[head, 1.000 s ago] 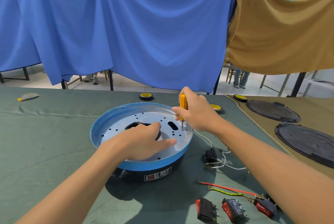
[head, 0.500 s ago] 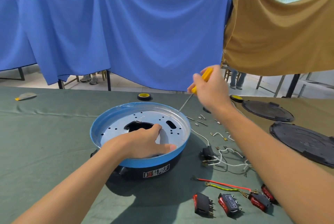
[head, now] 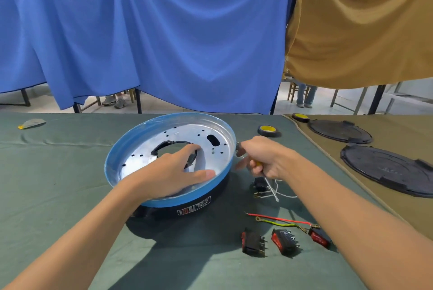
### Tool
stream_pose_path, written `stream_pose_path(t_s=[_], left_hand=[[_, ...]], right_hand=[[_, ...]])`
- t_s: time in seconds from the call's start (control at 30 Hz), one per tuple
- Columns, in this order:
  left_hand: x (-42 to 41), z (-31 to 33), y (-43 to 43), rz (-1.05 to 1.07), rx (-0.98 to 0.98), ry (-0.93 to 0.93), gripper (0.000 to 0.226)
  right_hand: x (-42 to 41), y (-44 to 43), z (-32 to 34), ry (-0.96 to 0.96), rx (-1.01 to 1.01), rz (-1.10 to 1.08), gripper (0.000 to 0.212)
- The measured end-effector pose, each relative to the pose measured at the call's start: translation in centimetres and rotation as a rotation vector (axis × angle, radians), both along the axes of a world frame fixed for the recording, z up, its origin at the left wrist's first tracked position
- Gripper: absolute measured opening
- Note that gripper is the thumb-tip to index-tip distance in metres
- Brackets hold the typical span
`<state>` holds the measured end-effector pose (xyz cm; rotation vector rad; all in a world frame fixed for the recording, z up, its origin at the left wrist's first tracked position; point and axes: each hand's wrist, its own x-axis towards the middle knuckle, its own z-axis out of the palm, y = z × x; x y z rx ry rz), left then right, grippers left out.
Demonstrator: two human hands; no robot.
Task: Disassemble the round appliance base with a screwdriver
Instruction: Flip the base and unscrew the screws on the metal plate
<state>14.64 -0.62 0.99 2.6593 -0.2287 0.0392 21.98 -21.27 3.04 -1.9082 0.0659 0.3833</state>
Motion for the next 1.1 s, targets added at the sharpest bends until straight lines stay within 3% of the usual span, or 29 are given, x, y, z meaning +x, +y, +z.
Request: stream_pose_path(t_s=[0.17,0.23,0.3,0.37,0.43,0.63,0.77,1.1], left_hand=[[-0.6,0.1,-0.1,0.010,-0.030,-0.017,0.076],[-0.7,0.2,-0.1,0.016,-0.032,-0.021,0.072],[-0.9,0.3,-0.2,0.024,-0.038,-0.019,0.072],[-1.0,0.4,-0.2,0.032,-0.062,-0.010,0.076],[-1.0,0.5,-0.2,0.035,-0.072,0.000,0.079],[-1.1,0.8,-0.7,0.038,-0.041,0.011,0.083],[-0.8,0.6,-0.6,0.049,-0.044,0.013,0.082],[0.4,0.0,0.2,0.077,-0.034,0.032,0.085]], right_hand=[[0.0,1.3,0.0,0.061,0.161,0.005,0.023],[0.3,1.6,-0.3,0.035,0.139,-0.010,0.020],[0.9,1.5,-0.7,-0.094,-0.045,-0.037,0.016],[1.6,0.9,-0.8,-0.237,-0.380,-0.009,0.014],[1.9,0.3,-0.7,-0.274,-0.595,0.093,0.017],[1.5,0.3,-0.9,-0.234,-0.602,0.313,0.013],[2.2,1.2,-1.3,-0.282,-0.604,0.331,0.020],[3.1,2.5,-2.0,-0.295,-0.668,0.337,0.010]])
